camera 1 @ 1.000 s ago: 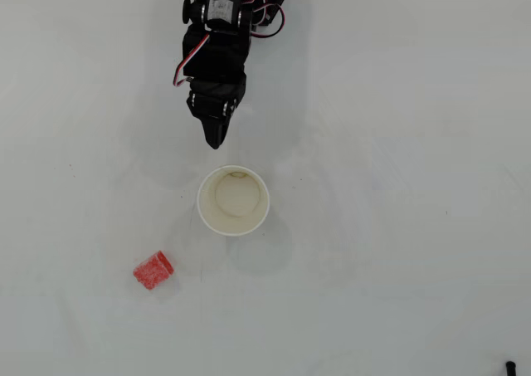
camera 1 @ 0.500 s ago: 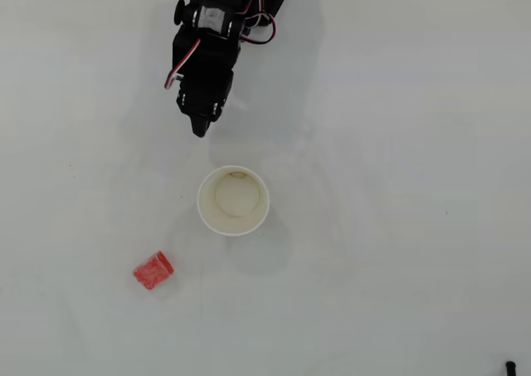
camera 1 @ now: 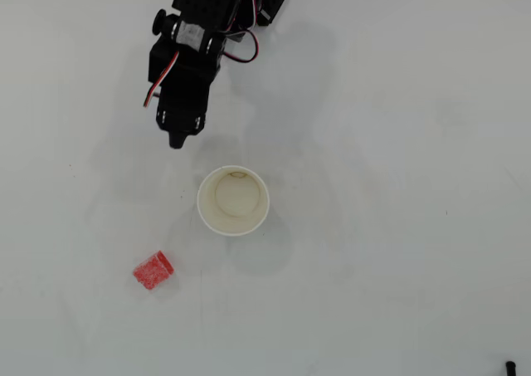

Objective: Grasp a red cube and put it in the cup.

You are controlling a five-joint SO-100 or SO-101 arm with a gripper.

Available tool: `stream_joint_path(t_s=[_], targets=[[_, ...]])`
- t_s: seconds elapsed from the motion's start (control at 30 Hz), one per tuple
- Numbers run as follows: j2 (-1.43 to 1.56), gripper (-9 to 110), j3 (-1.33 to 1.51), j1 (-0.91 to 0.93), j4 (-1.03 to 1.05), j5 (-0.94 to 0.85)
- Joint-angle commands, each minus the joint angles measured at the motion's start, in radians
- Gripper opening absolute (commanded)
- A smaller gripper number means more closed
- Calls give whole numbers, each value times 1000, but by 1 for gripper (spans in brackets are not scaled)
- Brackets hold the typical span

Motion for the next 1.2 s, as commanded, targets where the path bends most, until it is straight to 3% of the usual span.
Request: stream_joint_path(t_s=[0.0, 0.2, 0.43, 0.77, 1.17], targets=[[-89, 1, -160, 31, -67, -84], [-224, 0, -239, 46, -130, -391], [-302, 1, -255, 29, -414, -491], [-430, 1, -373, -12, -497, -923], [-439, 1, -425, -77, -551, -1075]])
